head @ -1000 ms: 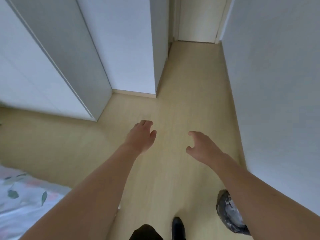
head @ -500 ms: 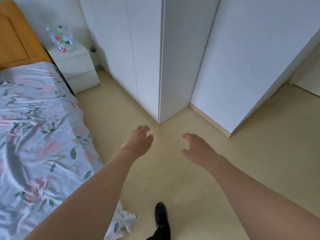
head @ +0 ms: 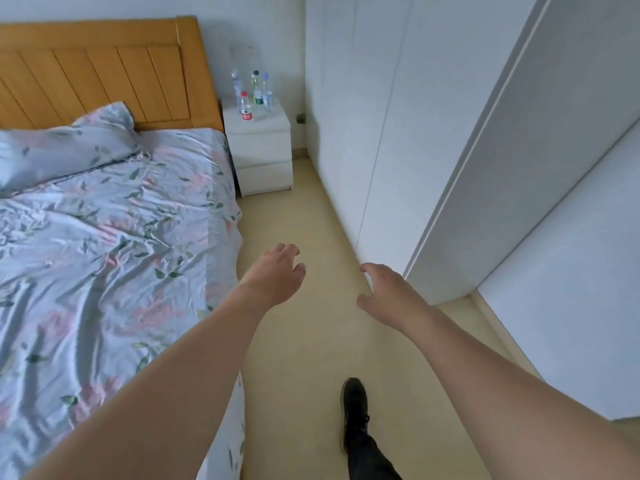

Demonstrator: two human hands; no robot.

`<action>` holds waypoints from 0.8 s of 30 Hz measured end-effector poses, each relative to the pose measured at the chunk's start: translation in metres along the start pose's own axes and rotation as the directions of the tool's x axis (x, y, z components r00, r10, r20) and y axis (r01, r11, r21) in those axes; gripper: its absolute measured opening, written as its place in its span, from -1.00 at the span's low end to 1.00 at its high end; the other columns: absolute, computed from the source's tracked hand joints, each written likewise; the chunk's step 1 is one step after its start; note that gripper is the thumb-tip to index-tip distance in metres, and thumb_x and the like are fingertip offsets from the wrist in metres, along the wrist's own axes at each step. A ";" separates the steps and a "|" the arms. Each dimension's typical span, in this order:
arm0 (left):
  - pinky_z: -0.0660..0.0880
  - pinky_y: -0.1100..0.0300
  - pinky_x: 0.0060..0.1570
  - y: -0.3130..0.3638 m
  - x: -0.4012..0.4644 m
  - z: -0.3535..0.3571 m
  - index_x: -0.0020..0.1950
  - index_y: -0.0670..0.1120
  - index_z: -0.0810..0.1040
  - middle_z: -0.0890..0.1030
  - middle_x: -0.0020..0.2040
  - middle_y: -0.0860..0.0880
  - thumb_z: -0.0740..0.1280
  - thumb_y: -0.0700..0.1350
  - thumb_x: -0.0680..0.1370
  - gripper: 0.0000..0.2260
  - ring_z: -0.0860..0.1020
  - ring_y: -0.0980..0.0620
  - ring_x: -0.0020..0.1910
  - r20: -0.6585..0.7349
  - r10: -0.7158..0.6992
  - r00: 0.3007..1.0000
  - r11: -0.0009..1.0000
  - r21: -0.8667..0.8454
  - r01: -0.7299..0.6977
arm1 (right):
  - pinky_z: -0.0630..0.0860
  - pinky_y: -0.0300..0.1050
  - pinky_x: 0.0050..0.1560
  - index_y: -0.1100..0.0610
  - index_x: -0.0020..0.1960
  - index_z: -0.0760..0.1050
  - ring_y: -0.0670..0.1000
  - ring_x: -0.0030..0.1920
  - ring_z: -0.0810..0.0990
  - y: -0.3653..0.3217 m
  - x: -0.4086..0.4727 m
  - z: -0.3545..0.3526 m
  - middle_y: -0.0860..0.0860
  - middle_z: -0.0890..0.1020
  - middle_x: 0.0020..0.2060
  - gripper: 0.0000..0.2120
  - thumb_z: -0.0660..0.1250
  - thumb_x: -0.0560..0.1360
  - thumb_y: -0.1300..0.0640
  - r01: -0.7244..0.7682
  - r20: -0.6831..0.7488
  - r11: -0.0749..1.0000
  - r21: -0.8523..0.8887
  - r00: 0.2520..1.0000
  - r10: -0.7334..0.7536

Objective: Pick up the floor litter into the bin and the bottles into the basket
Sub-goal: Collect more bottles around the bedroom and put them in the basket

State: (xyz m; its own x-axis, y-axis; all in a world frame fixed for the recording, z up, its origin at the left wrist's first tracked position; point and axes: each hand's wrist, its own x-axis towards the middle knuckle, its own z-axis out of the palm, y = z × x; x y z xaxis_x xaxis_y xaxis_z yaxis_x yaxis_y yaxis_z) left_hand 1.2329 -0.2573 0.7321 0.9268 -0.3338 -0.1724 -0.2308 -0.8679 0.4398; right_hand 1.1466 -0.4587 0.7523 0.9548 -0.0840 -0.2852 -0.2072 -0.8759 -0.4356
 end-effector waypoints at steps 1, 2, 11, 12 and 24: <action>0.36 -0.01 0.31 -0.001 0.026 -0.005 0.42 -0.10 0.36 0.41 0.40 -0.08 0.13 0.00 0.63 -0.62 0.38 -0.10 0.35 -0.015 -0.014 1.000 1.000 0.001 0.014 | 0.35 -0.13 0.22 0.07 0.50 0.19 0.04 0.37 0.35 0.001 0.030 -0.008 -0.01 0.29 0.45 -0.43 0.24 0.52 0.09 0.019 0.008 1.000 -0.006 1.000 -0.019; 0.36 -0.02 0.31 -0.002 0.051 -0.010 0.42 -0.10 0.36 0.41 0.40 -0.08 0.13 0.00 0.63 -0.62 0.39 -0.10 0.34 -0.033 -0.025 0.999 1.000 0.004 0.025 | 0.35 -0.12 0.24 0.07 0.51 0.18 0.04 0.38 0.34 0.001 0.058 -0.015 -0.01 0.29 0.45 -0.43 0.24 0.53 0.09 0.037 0.012 0.999 -0.009 0.999 -0.037; 0.33 0.05 0.28 0.001 0.260 -0.116 0.45 -0.09 0.34 0.35 0.45 -0.04 0.11 -0.01 0.63 -0.60 0.35 -0.07 0.38 -0.174 -0.152 0.973 0.988 -0.004 0.154 | 0.35 -0.06 0.32 0.07 0.50 0.18 0.06 0.41 0.30 -0.029 0.301 -0.133 -0.01 0.26 0.47 -0.44 0.23 0.53 0.08 0.219 -0.005 0.976 -0.011 0.976 -0.219; 0.33 0.05 0.28 -0.002 0.277 -0.127 0.46 -0.09 0.33 0.35 0.45 -0.04 0.11 -0.01 0.63 -0.60 0.35 -0.07 0.38 -0.188 -0.157 0.970 0.987 -0.006 0.159 | 0.35 -0.06 0.31 0.07 0.50 0.18 0.05 0.41 0.31 -0.036 0.322 -0.143 -0.01 0.26 0.47 -0.44 0.23 0.53 0.08 0.234 -0.006 0.972 -0.009 0.972 -0.234; 0.35 0.13 0.13 -0.114 0.517 -0.220 0.42 -0.09 0.36 0.39 0.39 -0.02 0.12 -0.02 0.63 -0.63 0.39 -0.05 0.31 -0.277 -0.253 0.927 0.967 -0.063 0.245 | 0.36 -0.15 0.17 0.05 0.51 0.18 0.02 0.41 0.31 -0.145 0.619 -0.176 -0.03 0.26 0.47 -0.42 0.23 0.51 0.11 0.387 0.047 0.922 -0.019 0.921 -0.386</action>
State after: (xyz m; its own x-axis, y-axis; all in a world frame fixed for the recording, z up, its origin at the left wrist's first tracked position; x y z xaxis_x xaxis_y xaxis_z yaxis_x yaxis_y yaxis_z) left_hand 1.8032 -0.2503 0.7868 0.9996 0.0121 -0.0267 0.0226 -0.8981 0.4392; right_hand 1.8049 -0.4668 0.7892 0.9497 0.2829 -0.1343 0.1828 -0.8490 -0.4958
